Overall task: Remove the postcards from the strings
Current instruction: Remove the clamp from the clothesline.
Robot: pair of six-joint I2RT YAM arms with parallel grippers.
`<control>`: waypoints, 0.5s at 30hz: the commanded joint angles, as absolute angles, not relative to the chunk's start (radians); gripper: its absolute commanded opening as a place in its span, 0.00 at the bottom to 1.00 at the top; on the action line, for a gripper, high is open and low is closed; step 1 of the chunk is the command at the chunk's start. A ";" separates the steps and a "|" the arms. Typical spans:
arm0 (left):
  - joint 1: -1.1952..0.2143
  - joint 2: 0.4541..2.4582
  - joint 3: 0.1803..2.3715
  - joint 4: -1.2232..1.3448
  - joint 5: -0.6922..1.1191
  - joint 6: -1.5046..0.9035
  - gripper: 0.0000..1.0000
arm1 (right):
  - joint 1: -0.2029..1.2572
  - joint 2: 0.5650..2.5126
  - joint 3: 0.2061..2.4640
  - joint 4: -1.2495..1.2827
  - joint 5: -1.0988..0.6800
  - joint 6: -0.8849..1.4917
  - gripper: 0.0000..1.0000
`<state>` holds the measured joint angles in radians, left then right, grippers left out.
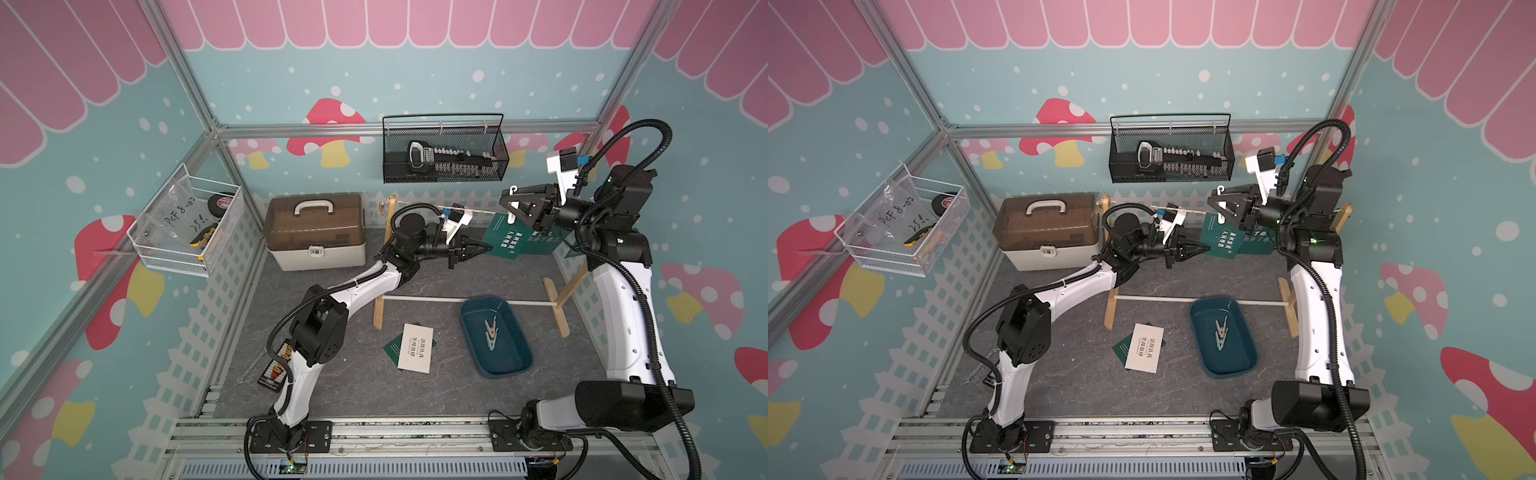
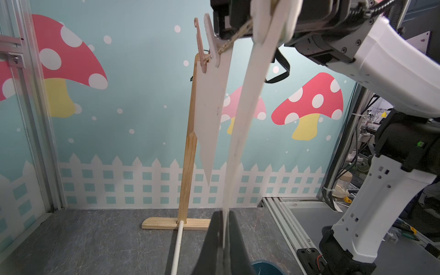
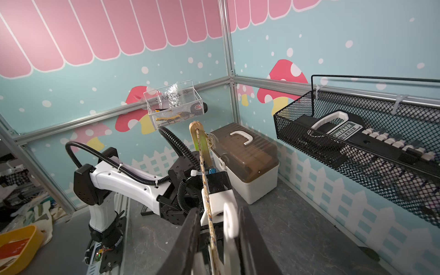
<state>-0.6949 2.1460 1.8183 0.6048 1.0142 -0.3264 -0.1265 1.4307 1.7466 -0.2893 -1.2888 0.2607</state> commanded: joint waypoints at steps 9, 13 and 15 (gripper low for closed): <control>-0.692 2.155 1.838 0.601 1.003 -0.324 0.00 | -0.130 1.398 1.759 -0.287 -1.271 0.258 0.12; -0.697 2.146 1.816 0.575 0.996 -0.305 0.00 | -0.130 1.394 1.771 -0.286 -1.191 0.282 0.09; -0.700 2.136 1.789 0.571 0.991 -0.292 0.00 | -0.130 1.398 1.782 -0.285 -1.151 0.301 0.08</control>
